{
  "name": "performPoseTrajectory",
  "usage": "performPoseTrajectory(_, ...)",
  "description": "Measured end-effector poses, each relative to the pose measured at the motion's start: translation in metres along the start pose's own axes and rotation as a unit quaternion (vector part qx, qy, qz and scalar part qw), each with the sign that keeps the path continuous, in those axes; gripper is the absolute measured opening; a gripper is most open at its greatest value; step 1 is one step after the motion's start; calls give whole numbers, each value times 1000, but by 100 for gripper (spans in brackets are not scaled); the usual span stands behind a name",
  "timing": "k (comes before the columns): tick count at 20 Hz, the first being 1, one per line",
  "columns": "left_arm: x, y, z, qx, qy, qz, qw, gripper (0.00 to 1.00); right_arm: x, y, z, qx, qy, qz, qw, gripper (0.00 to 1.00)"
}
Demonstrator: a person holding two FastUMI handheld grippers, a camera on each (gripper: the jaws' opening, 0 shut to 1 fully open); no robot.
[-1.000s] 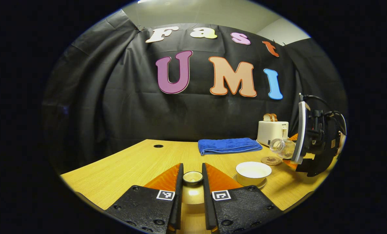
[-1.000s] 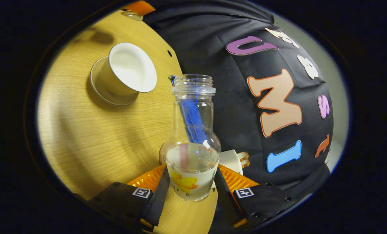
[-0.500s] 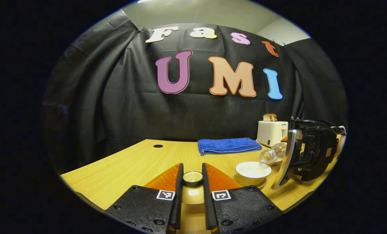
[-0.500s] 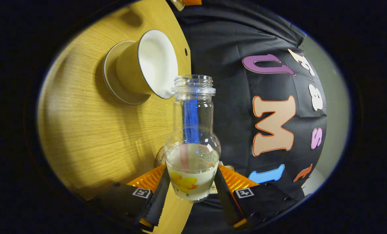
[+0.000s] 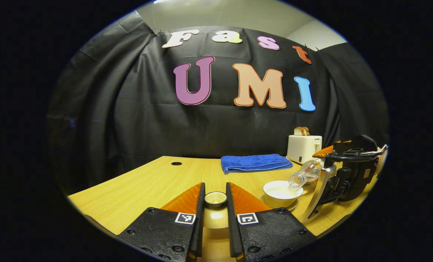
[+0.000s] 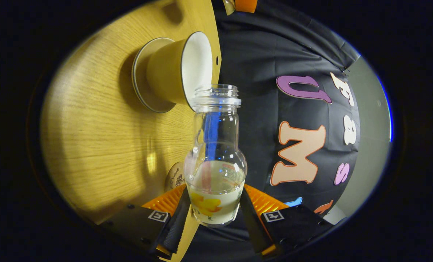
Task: Open the teacup lid with one hand, grasp the water bottle and pour water into the teacup with the other hand; after pouring, place the water bottle on the coaster and then close the teacup lid.
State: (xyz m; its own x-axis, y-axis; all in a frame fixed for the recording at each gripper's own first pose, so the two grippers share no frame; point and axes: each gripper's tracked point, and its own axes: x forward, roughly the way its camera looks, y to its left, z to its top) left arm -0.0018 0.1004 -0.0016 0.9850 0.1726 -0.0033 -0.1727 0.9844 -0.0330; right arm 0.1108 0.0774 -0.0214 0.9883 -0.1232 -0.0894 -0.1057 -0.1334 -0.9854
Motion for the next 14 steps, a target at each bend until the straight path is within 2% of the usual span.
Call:
performPoseTrajectory(7, 0, -1, -1, 3, 0, -1, 1000, 27, 3, -18, -1, -66, -7, -36, 997, 77)
performPoseTrajectory(14, -1, 0, 0, 4, 0, -1, 1000, 27, 3, -44, -9, -78, -4, -63, 995, 78)
